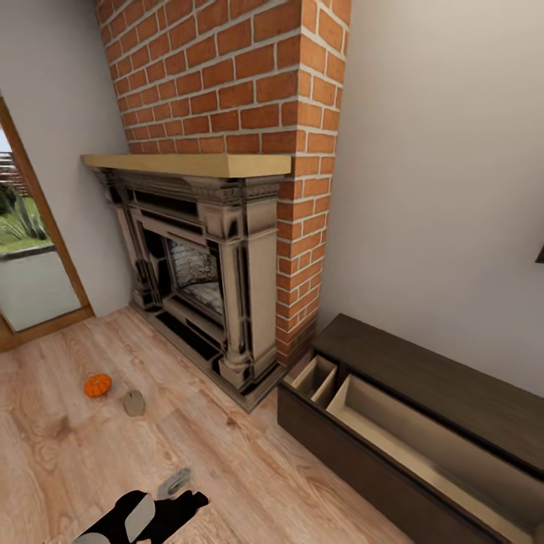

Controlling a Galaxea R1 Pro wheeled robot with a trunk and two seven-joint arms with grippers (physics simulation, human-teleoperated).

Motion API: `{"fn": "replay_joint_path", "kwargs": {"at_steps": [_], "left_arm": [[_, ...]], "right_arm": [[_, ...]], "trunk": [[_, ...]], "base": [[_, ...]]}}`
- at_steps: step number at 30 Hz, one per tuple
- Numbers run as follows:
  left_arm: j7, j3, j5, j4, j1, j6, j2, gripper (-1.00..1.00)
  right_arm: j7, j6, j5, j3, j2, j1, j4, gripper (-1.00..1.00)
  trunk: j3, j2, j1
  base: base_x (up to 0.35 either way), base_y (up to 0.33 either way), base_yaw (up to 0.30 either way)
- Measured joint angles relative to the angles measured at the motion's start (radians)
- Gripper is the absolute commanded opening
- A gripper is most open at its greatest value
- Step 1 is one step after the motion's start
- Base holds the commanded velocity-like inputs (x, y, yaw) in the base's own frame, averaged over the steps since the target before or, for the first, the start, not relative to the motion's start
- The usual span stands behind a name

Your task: Place each of the two pumpkins and all three candles from the living room inside a cabinet in the living room (use any cabinet), then make sure every cabinet is closed, and position the cauldron so it is next to a table in the living room.

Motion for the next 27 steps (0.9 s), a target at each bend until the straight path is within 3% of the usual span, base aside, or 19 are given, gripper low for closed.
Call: {"fn": "replay_joint_path", "kwargs": {"at_steps": [17,27], "left_arm": [[0.000,-0.001,0.000,0.000,0.000,0.000,-0.002,1.00],[-0.001,-0.001,0.000,0.000,0.000,0.000,-0.002,1.00]], "right_arm": [[0.003,0.000,0.000,0.002,0.000,0.000,0.000,1.00],[0.003,0.000,0.000,0.002,0.000,0.000,0.000,1.00]], "trunk": [[0.042,0.119,-0.065],[0.034,0.119,-0.065]], "base": [[0.000,0.000,0.273],[0.000,0.000,0.270]]}}
